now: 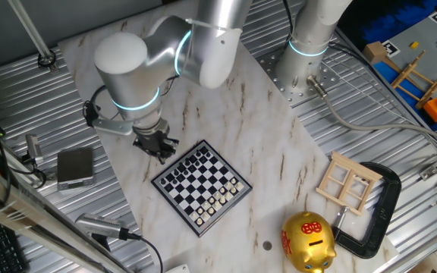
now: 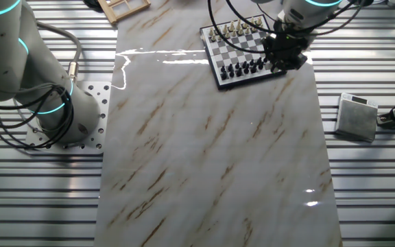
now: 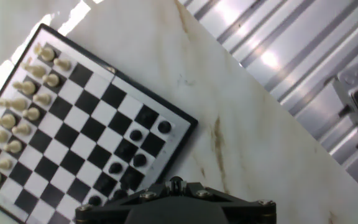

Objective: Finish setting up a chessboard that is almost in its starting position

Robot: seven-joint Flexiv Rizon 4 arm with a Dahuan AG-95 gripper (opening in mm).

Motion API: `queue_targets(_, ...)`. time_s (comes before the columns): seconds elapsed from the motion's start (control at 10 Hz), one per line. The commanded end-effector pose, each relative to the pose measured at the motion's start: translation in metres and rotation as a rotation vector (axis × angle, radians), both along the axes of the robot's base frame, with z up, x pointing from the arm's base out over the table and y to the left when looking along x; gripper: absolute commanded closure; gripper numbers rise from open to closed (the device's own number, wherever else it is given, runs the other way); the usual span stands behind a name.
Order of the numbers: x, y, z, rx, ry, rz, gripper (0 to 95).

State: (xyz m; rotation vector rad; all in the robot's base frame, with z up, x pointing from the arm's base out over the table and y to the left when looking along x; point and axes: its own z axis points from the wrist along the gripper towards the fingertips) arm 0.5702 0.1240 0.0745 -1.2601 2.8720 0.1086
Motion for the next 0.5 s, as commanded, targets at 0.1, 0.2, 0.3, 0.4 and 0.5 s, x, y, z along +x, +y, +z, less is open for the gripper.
queue_targets(0.1, 0.002, 0.006, -0.002, -0.003, 0.000, -0.010, 95.0)
queue_targets(0.2, 0.003, 0.009, -0.003, -0.004, -0.002, -0.015, 95.0)
queue_targets(0.3, 0.003, 0.012, -0.005, -0.004, -0.004, -0.021, 95.0)
queue_targets(0.4, 0.003, 0.016, -0.006, -0.005, -0.005, -0.027, 95.0)
queue_targets(0.5, 0.003, 0.017, -0.007, -0.006, -0.005, -0.029, 95.0)
